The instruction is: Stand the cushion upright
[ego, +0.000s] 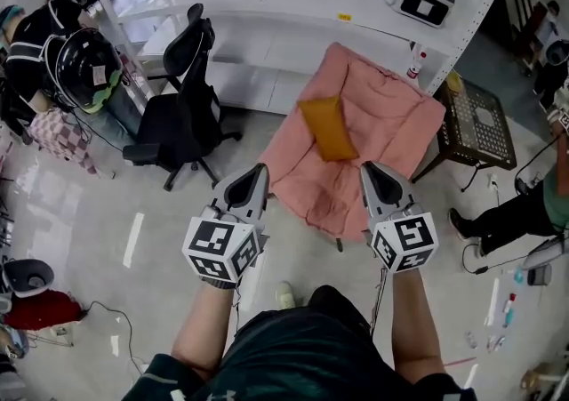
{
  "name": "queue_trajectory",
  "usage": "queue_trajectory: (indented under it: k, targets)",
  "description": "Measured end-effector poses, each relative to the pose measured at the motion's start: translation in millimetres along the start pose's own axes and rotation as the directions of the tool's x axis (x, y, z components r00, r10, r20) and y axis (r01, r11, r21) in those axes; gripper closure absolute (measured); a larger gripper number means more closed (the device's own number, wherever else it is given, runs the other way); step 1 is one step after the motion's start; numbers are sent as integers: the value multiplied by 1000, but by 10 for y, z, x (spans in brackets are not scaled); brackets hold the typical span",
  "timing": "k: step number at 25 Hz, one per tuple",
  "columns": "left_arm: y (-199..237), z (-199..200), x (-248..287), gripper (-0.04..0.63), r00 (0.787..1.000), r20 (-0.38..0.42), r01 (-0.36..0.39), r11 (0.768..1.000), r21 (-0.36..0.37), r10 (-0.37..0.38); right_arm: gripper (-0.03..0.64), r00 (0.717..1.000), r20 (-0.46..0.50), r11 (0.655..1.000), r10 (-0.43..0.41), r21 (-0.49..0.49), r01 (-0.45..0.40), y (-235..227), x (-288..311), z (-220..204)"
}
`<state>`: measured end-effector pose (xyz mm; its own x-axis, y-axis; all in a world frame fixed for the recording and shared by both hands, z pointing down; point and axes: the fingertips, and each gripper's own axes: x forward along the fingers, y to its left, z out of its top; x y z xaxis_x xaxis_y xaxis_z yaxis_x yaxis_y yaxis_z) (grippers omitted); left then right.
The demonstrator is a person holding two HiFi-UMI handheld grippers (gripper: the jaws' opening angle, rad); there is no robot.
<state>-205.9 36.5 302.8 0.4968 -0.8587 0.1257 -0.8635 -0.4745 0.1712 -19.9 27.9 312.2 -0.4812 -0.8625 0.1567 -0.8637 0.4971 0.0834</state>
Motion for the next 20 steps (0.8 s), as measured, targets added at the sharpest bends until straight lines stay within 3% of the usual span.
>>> queue_trajectory:
  k: [10, 20]
  targets:
    - [275, -76, 675, 594, 1000, -5, -2, 1000, -6, 2, 611, 999, -36, 1000, 20, 14, -19, -436, 793, -217]
    - [593, -152, 1768, 594, 999, -14, -44, 998, -37, 44, 609, 992, -114, 995, 59, 89, -49, -1270, 1882, -606]
